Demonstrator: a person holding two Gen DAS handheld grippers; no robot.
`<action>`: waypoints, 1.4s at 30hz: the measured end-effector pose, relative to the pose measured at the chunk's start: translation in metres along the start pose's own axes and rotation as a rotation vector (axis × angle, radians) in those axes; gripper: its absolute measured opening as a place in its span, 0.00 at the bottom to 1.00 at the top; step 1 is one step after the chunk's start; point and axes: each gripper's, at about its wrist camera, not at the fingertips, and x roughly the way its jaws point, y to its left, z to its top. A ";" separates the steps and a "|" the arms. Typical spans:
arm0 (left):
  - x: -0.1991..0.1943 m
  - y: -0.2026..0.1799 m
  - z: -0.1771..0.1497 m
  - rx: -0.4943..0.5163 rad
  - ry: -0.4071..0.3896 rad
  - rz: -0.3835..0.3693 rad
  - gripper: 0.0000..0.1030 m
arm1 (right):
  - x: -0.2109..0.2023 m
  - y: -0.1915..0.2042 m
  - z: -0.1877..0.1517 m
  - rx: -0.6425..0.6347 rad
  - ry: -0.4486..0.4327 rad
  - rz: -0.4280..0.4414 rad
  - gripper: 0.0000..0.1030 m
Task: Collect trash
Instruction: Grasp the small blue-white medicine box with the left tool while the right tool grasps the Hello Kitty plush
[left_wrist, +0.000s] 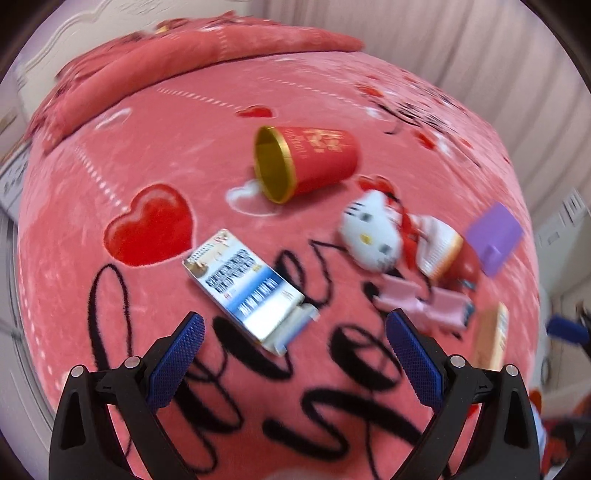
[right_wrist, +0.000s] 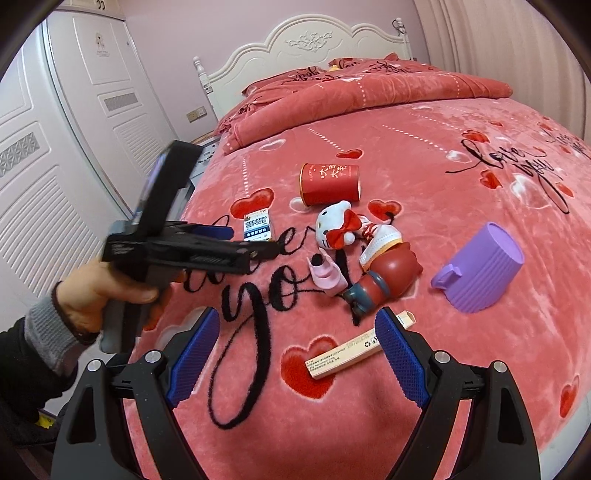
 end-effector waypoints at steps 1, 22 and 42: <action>0.004 0.004 0.001 -0.026 -0.003 0.013 0.94 | 0.001 -0.001 0.000 0.001 0.003 0.003 0.83; 0.006 0.024 0.002 0.147 0.037 -0.040 0.41 | 0.017 -0.009 0.014 0.016 -0.024 0.011 0.82; 0.009 0.019 0.013 0.347 0.061 -0.201 0.39 | 0.133 -0.020 0.078 -0.072 0.082 -0.052 0.59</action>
